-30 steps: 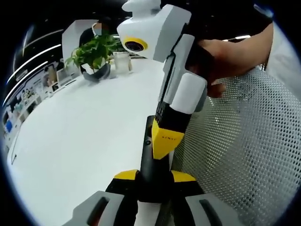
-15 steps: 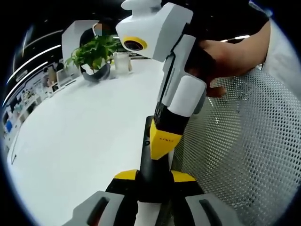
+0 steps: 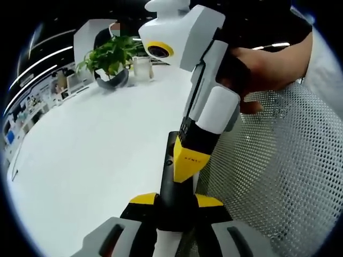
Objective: Press the specified remote control buttons in sequence, fully releasing each button before pressing the next.
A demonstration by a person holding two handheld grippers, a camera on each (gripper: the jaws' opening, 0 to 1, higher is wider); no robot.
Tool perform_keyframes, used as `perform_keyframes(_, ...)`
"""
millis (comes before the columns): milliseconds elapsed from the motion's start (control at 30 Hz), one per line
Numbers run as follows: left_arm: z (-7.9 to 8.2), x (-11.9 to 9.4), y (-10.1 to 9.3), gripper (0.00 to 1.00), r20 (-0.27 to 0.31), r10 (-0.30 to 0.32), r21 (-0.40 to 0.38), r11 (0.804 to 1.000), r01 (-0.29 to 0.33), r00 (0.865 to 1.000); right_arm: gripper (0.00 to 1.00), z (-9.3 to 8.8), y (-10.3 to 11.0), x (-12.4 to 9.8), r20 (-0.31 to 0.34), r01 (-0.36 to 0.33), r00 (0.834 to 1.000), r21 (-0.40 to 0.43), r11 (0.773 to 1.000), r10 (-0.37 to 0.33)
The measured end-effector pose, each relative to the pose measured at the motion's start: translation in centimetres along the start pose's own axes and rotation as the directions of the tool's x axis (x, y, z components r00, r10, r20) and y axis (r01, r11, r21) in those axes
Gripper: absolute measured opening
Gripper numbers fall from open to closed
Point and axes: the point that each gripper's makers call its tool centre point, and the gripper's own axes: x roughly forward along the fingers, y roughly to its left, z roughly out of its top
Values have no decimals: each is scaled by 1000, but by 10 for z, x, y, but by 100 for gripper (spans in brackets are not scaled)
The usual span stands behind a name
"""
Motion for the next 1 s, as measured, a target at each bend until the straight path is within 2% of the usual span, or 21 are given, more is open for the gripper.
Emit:
perform_keyframes(367, -1, 0, -1, 24, -2, -2, 45, 999, 2, 1000, 0, 0, 0, 1, 2, 22, 1000, -37, 999, -22)
perform_keyframes(533, -1, 0, -2, 24, -4, -3, 42, 999, 3, 1000, 0, 0, -1, 0, 10, 8, 1000, 1, 1000, -8)
perform_keyframes(733, -1, 0, -2, 24, 3, -6, 48, 999, 6, 1000, 0, -3, 6, -1, -26, 10, 1000, -62, 998, -11)
perform_keyframes(867, -1, 0, -2, 24, 6, -8, 52, 999, 8, 1000, 0, 13, 8, -12, 70, 4, 998, -60, 998, 0)
perform_keyframes(1000, -1, 0, -2, 24, 4, -7, 58, 998, 7, 1000, 0, 30, 3, -30, 180, 20, 984, -49, 999, -11)
